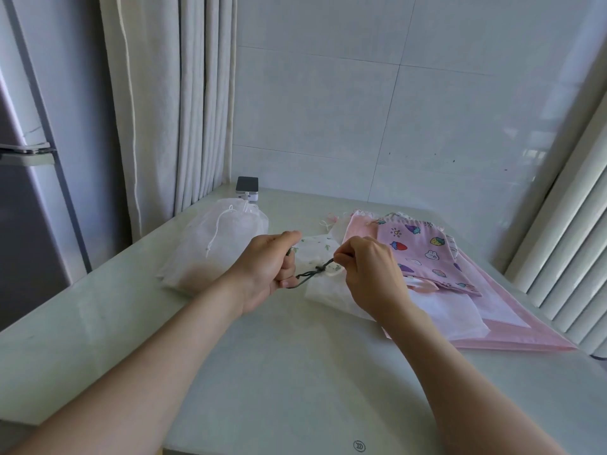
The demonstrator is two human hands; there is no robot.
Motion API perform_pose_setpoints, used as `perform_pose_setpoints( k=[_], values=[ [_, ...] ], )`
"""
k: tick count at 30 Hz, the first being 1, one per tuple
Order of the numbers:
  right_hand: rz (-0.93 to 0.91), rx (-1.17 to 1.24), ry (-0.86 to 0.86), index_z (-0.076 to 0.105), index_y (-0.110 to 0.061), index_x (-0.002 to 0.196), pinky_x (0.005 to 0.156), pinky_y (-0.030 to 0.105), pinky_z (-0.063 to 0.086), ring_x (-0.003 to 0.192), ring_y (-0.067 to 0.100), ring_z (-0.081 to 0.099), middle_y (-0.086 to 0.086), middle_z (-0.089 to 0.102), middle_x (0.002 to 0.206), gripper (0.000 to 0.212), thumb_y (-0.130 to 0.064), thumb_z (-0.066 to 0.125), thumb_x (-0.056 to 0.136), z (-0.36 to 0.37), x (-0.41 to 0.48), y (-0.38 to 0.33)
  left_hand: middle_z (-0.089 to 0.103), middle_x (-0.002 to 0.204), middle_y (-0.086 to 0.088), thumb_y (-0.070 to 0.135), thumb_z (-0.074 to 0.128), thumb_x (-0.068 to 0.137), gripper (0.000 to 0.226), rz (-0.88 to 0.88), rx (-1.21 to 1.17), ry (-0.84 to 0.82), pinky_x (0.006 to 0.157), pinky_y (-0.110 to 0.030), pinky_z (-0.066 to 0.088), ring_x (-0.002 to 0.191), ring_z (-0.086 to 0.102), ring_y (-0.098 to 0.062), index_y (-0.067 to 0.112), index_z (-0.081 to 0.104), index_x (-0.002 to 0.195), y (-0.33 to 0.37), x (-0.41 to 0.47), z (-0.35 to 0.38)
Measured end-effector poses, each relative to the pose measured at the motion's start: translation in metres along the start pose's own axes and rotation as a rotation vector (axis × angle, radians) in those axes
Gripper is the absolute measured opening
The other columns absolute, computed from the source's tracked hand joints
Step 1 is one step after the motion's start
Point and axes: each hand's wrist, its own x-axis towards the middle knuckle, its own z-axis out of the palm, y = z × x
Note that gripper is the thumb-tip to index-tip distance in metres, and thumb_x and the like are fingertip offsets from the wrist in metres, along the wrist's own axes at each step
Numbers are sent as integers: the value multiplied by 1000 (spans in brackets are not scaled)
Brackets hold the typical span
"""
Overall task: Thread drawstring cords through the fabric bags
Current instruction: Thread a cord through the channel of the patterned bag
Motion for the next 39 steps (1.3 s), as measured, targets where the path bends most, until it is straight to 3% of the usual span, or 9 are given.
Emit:
perform_pose_setpoints(
  k=[12, 16, 19, 22, 25, 29, 31, 34, 39],
  values=[
    [-31, -6, 1, 47, -20, 95, 56, 46, 53, 63, 30, 63, -4, 64, 89, 19, -3, 52, 100, 3, -5, -9, 19, 62, 1, 21, 57, 100, 43, 36, 132, 109, 52, -31, 35, 56, 17, -22, 23, 30, 68, -1, 2, -2],
    [-79, 143, 9, 39, -25, 105, 51, 47, 52, 44, 23, 63, 2, 66, 75, 9, -18, 38, 110, 0, -7, -5, 51, 69, -10, 18, 63, 95, 21, 226, 259, 199, 63, -44, 62, 52, 50, -23, 4, 48, 86, -6, 0, -3],
    [-89, 199, 161, 38, -25, 108, 51, 44, 46, 51, 30, 57, 2, 62, 69, 5, -27, 34, 109, -4, -6, -10, 64, 97, -1, 19, 64, 88, 35, 386, 401, 270, 65, -43, 63, 77, 66, -20, 19, 44, 116, -7, -4, -1],
    [-96, 213, 352, 42, -21, 110, 50, 39, 34, 55, 30, 48, 0, 60, 71, 8, -26, 36, 108, -11, -6, -18, 49, 125, 9, 23, 64, 81, 56, 497, 636, 202, 88, -25, 48, 107, 52, -14, 30, 46, 133, -12, -4, -4],
    [-92, 328, 508, 46, -16, 109, 51, 37, 31, 52, 20, 44, -7, 49, 63, 7, -19, 40, 109, -22, -8, -24, 36, 141, 13, 15, 65, 93, 57, 551, 826, 145, 106, -26, 34, 127, 36, -16, 27, 46, 145, -24, 4, -7],
    [-125, 469, 629, 47, -11, 132, 73, 32, 47, 80, 18, 65, -2, 67, 108, 25, -11, 42, 108, -28, -9, -32, 64, 127, 4, 21, 53, 106, 23, 545, 788, 139, 97, -37, 49, 117, 58, -20, 16, 63, 126, -26, 11, -10],
    [-96, 498, 587, 38, -14, 147, 89, 30, 49, 101, 21, 64, -8, 54, 133, 47, -4, 47, 101, -26, -10, -34, 75, 108, 6, 23, 51, 108, 19, 500, 623, 156, 95, -38, 54, 105, 70, -16, 14, 67, 111, -19, 10, -8],
    [59, 548, 414, 29, -30, 154, 104, 45, 47, 121, 18, 56, -10, 48, 136, 64, -11, 51, 97, -23, -10, -32, 79, 100, 7, 27, 56, 107, 17, 465, 396, 201, 93, -34, 55, 99, 74, -10, 18, 71, 106, -10, 6, -5],
    [205, 643, 163, 40, -47, 133, 85, 60, 56, 83, 29, 68, 3, 72, 87, 53, -24, 61, 91, -14, -11, -25, 76, 99, 6, 38, 63, 100, 17, 382, 266, 365, 87, -35, 54, 97, 71, -13, 24, 69, 108, 2, 6, -12]
  ],
)
